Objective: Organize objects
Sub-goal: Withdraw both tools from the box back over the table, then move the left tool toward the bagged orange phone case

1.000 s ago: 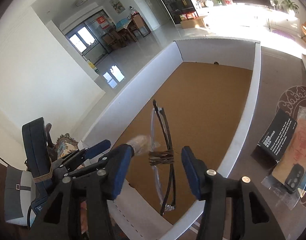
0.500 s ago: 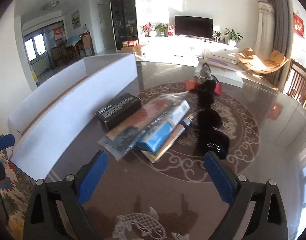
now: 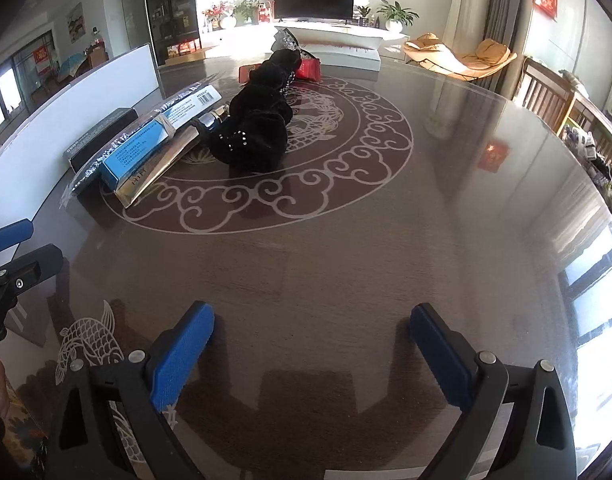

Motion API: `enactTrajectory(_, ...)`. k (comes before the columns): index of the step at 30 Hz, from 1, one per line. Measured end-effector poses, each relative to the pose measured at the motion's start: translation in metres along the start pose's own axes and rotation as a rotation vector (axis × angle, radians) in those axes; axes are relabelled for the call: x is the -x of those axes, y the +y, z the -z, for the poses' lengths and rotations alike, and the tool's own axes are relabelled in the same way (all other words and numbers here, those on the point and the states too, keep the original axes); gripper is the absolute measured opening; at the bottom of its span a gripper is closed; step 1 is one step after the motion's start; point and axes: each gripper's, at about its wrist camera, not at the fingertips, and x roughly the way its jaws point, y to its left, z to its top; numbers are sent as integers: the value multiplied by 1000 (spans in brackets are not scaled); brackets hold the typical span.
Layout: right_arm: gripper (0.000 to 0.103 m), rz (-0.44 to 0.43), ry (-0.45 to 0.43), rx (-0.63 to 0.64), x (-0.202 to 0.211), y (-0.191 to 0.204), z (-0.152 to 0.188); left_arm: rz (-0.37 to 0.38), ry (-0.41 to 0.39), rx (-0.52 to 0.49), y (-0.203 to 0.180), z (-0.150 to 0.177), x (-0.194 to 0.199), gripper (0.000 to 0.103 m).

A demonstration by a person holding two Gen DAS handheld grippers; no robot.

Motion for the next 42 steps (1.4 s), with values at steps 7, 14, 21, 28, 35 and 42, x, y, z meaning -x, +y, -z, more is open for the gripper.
enactTrajectory(7, 103, 0, 6, -23, -5, -3, 0, 12, 24, 24, 8, 8, -16, 103)
enactTrajectory(14, 103, 0, 5, -23, -8, -3, 0, -75, 26, -48, -8, 16, -21, 103)
enactTrajectory(21, 103, -2, 37, -19, -10, -3, -3, -73, 63, -54, -8, 9, -22, 103)
enactTrajectory(28, 103, -42, 84, 40, -23, 1, -20, -60, 78, -68, -5, -9, -34, 103)
enactTrajectory(35, 103, -52, 11, 50, -25, 2, -19, -49, 53, -69, -2, -10, -35, 103)
enactTrajectory(42, 103, -53, 10, 50, -25, 2, -19, -52, 51, -64, -2, -12, -36, 103)
